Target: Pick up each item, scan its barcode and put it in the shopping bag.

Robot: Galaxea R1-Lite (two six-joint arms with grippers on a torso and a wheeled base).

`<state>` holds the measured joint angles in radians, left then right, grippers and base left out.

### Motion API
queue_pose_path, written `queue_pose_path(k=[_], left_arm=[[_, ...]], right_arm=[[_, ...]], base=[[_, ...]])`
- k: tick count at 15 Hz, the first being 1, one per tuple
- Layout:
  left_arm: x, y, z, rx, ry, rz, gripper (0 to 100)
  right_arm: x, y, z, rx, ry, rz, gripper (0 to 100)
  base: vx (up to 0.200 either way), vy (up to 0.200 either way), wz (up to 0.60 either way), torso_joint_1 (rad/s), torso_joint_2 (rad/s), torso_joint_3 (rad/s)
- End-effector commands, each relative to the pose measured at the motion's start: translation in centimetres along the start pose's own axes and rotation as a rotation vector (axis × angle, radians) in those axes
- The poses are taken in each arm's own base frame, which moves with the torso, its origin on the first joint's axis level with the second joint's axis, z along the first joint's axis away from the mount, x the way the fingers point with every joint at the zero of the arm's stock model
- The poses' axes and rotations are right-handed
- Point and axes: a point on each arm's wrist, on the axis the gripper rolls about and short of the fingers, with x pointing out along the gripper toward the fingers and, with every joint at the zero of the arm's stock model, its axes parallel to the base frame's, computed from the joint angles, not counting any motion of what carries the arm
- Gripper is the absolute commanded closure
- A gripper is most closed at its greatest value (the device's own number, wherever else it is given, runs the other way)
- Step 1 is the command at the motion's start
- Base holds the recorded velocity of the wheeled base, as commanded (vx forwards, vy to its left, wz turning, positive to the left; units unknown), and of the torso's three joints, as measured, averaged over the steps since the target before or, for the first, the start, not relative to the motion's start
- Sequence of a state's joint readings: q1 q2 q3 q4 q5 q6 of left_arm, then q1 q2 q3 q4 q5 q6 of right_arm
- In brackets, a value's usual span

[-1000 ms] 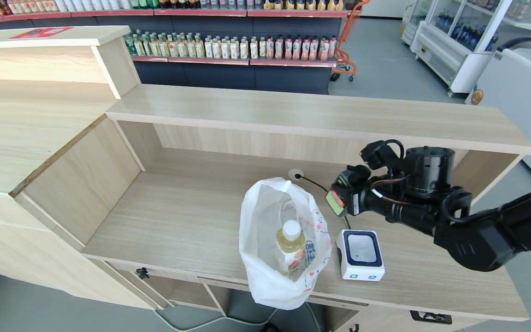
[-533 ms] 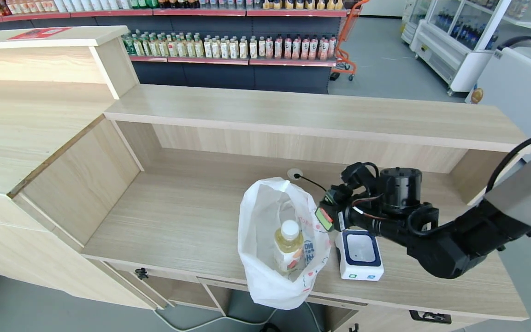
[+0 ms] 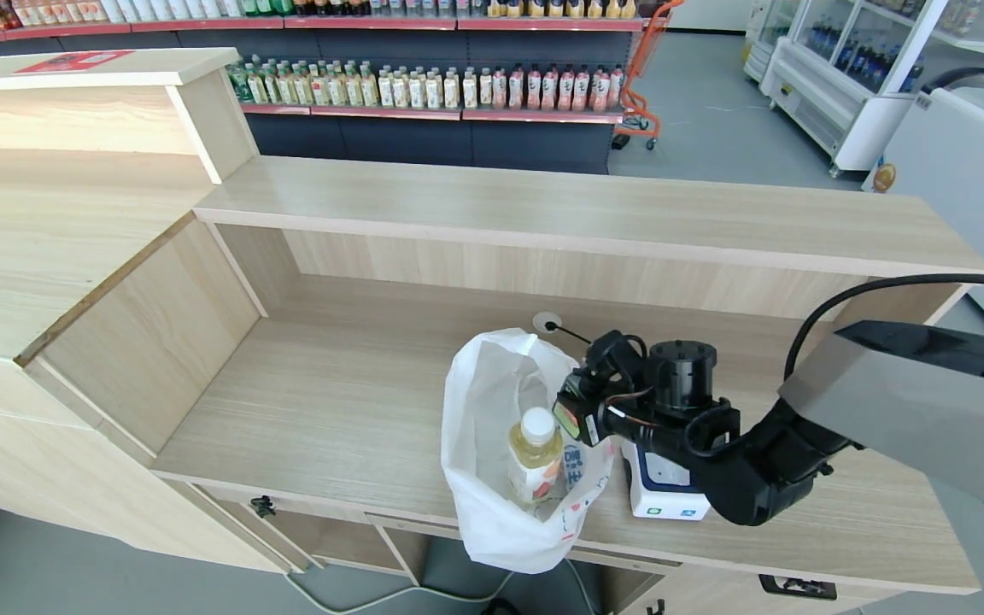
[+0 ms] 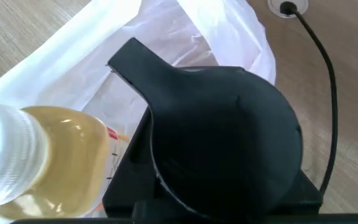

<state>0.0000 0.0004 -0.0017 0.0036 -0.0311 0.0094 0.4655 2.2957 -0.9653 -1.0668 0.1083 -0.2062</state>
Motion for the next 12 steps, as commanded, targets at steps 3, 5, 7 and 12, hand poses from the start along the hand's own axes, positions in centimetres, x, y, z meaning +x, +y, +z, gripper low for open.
queue_pose_path(k=[3,5,7,12], left_arm=[[0.0,0.0,0.0,0.0,0.001,0.0,100],[0.0,0.0,0.0,0.0,0.002,0.0,100],[0.0,0.0,0.0,0.0,0.002,0.0,100],[0.0,0.0,0.0,0.0,-0.001,0.0,100]], right_arm=[[1.2,0.1,-2.1,-0.05,0.039,0.014,100],[1.5,0.0,-2.5,-0.05,0.047,0.012,100],[2.0,-0.2,-2.7,-0.049,0.047,0.007,100],[2.6,-0.2,-3.3,-0.048,0.051,0.008,100]], base=[[0.0,0.0,0.0,0.0,0.0,0.0],[0.0,0.0,0.0,0.0,0.0,0.0],[0.0,0.0,0.0,0.0,0.0,0.0],[0.0,0.0,0.0,0.0,0.0,0.0]])
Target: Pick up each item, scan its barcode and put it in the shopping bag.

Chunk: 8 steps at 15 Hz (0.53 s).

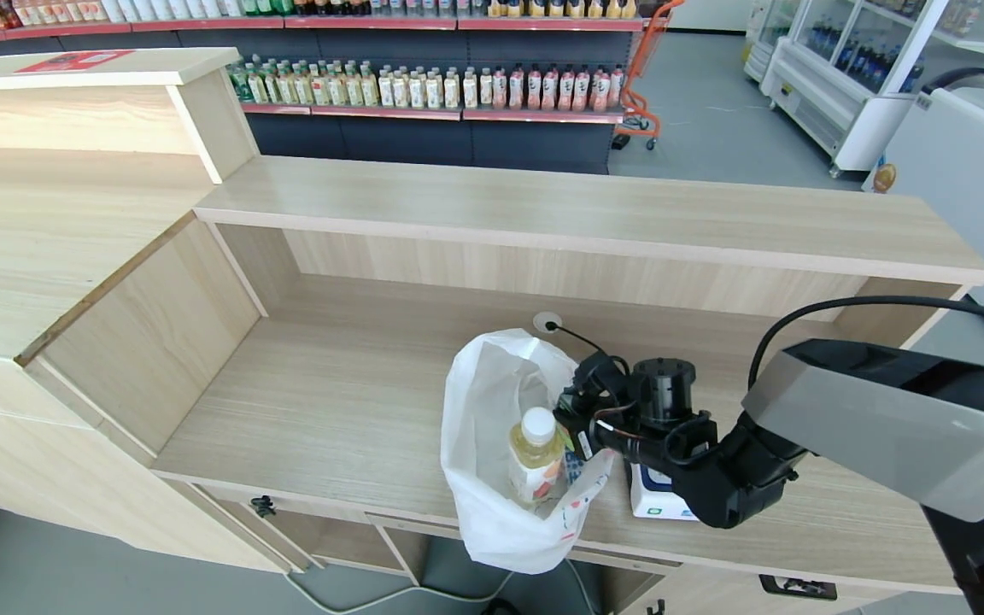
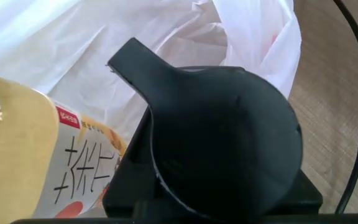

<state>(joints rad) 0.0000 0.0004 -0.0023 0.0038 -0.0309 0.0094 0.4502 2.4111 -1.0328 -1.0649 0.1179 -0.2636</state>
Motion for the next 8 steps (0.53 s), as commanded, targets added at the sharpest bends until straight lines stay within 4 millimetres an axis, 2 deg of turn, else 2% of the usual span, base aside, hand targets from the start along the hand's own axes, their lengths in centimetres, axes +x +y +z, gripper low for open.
queue_pose_path(k=[1,8], left_arm=[[-0.01,0.0,0.03,0.0,-0.002,0.0,100],[0.0,0.0,0.03,0.001,0.0,0.0,100]], right_arm=[[0.38,0.07,-0.29,0.0,0.002,0.002,100],[0.85,0.3,-1.14,0.001,0.016,0.004,100]], base=[[0.0,0.0,0.0,0.0,0.0,0.0],[0.0,0.0,0.0,0.0,0.0,0.0]])
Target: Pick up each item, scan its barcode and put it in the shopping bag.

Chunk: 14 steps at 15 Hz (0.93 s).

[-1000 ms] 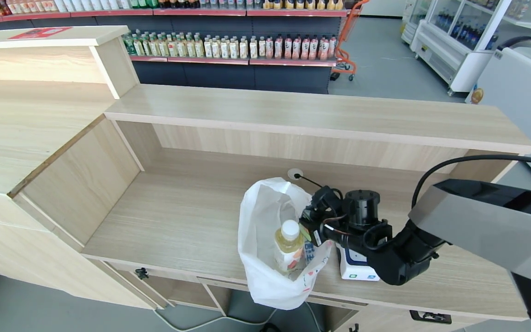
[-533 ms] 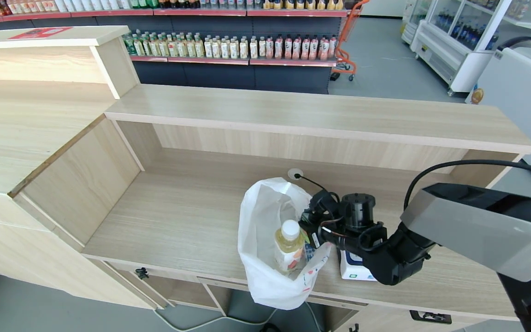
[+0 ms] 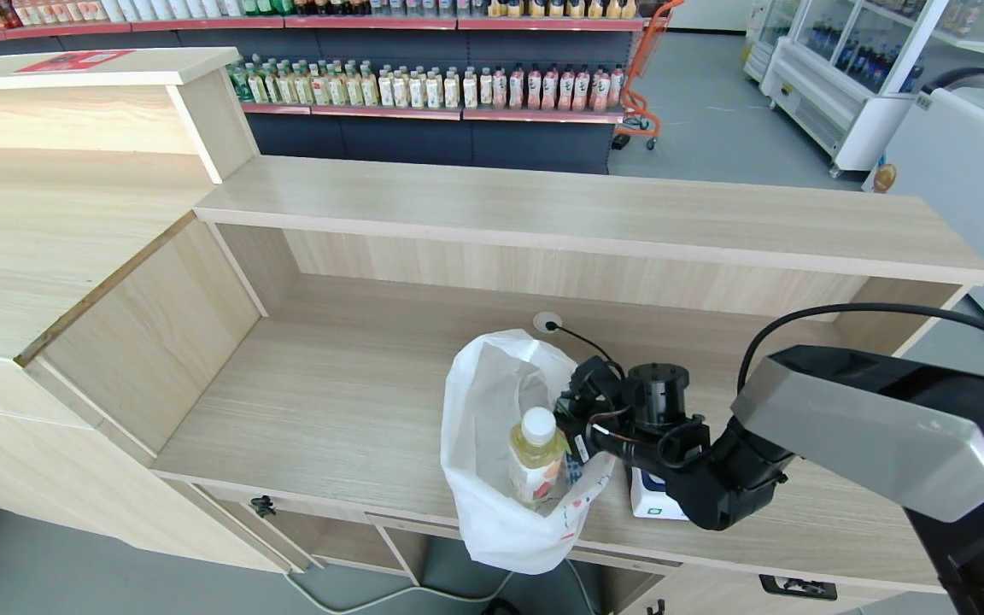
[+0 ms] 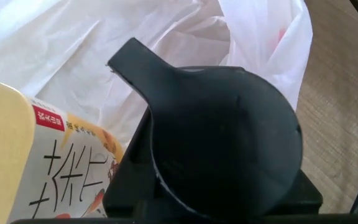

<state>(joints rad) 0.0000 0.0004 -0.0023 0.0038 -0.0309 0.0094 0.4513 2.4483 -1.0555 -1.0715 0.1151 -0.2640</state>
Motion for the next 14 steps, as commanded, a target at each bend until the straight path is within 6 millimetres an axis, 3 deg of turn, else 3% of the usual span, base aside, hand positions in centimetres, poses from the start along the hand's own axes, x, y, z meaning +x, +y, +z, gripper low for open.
queue_pose_path(k=[1,2,5,10,12,14], left_arm=[[0.0,0.0,0.0,0.0,0.001,0.0,100],[0.0,0.0,0.0,0.0,0.0,0.0,100],[0.0,0.0,0.0,0.0,-0.002,0.0,100],[0.0,0.0,0.0,0.0,0.0,0.0,100],[0.0,0.0,0.0,0.0,0.0,0.0,100],[0.0,0.0,0.0,0.0,0.001,0.0,100]], right_arm=[[0.2,0.2,-0.6,0.0,0.015,0.005,100],[0.4,0.2,-0.7,0.0,0.015,0.005,0],[0.2,0.1,-0.1,0.002,0.001,0.005,0],[-2.7,-1.9,4.4,0.052,-0.079,-0.015,0],[-5.2,-3.8,6.8,0.059,-0.112,-0.03,0],[-8.4,-4.5,9.5,0.088,-0.133,-0.045,0]], base=[[0.0,0.0,0.0,0.0,0.0,0.0],[0.0,0.0,0.0,0.0,0.0,0.0],[0.0,0.0,0.0,0.0,0.0,0.0],[0.0,0.0,0.0,0.0,0.0,0.0],[0.0,0.0,0.0,0.0,0.0,0.0],[0.0,0.0,0.0,0.0,0.0,0.0]])
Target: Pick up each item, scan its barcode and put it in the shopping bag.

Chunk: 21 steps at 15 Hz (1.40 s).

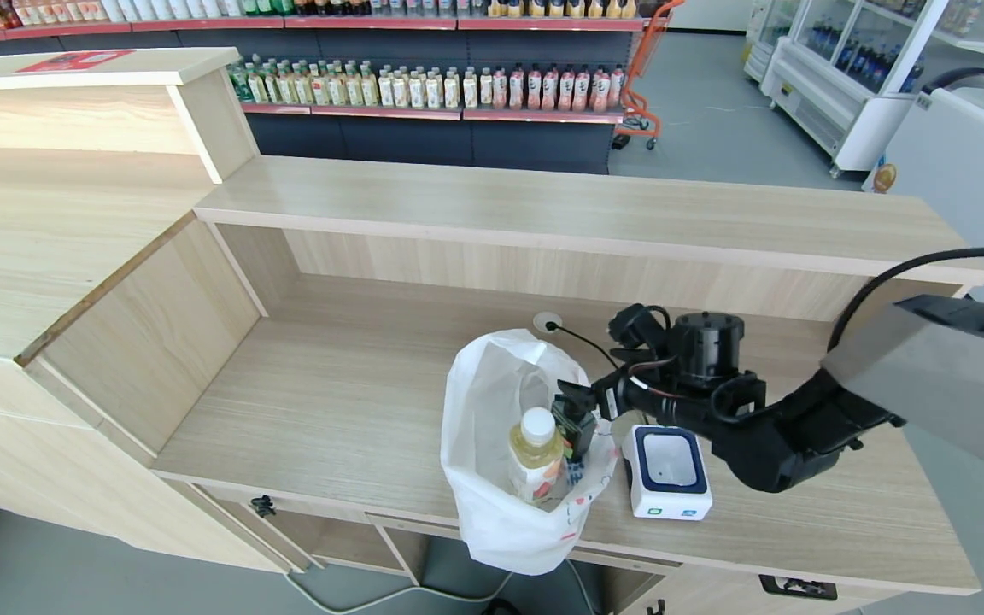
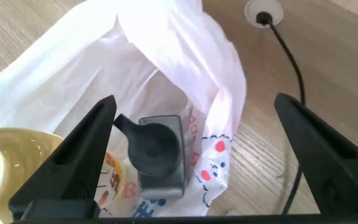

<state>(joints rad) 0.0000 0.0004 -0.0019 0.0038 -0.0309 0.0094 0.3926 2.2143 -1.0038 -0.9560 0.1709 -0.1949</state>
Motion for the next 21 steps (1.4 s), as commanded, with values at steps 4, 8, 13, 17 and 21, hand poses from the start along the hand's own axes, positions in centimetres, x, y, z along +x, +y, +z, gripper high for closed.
queue_pose_path(k=[4,8,13,17,21], left_arm=[[0.0,0.0,0.0,0.0,0.002,0.0,100],[0.0,0.0,0.0,0.0,0.001,0.0,100],[0.0,0.0,0.0,0.0,0.001,0.0,100],[0.0,0.0,0.0,0.0,-0.001,0.0,100],[0.0,0.0,0.0,0.0,-0.001,0.0,100]], right_arm=[[-14.7,-3.3,9.4,0.055,-0.125,-0.209,0],[-29.7,-1.9,8.8,0.173,-0.085,-0.493,0],[-38.0,5.2,-1.3,0.207,-0.093,-0.553,0],[-40.0,7.9,-6.8,0.199,-0.151,-0.632,0],[-41.1,9.1,-8.5,0.187,-0.216,-0.633,0]], base=[[0.0,0.0,0.0,0.0,0.0,0.0],[0.0,0.0,0.0,0.0,0.0,0.0],[0.0,0.0,0.0,0.0,0.0,0.0],[0.0,0.0,0.0,0.0,0.0,0.0],[0.0,0.0,0.0,0.0,0.0,0.0]])
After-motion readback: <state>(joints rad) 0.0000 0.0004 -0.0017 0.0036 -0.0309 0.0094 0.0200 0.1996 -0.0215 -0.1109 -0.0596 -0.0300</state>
